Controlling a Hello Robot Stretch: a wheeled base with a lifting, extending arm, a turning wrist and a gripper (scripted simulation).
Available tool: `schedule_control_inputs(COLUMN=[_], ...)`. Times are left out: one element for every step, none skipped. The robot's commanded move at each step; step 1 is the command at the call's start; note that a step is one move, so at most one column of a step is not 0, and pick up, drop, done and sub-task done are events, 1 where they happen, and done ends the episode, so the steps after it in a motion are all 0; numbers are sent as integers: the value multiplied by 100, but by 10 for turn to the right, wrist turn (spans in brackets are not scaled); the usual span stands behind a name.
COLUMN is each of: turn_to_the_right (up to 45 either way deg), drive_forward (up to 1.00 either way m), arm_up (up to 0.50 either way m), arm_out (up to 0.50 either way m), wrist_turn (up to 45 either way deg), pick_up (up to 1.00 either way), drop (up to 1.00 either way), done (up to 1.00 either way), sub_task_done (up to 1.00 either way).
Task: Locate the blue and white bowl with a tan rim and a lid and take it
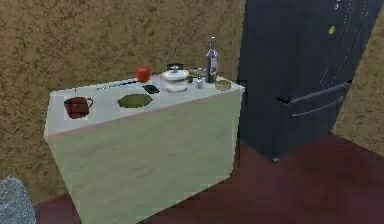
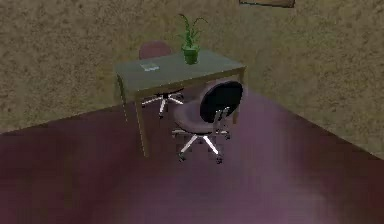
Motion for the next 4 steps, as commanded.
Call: schedule_control_inputs(turn_to_the_right=[-300, 0, -450, 450], drive_forward=[0, 45, 0, 0], arm_up=[0, 0, 0, 0], arm_out=[0, 0, 0, 0], wrist_turn=[0, 0, 0, 0], pick_up=[0, 0, 0, 0], drop=[0, 0, 0, 0], done=[0, 0, 0, 0], sub_task_done=[0, 0, 0, 0])
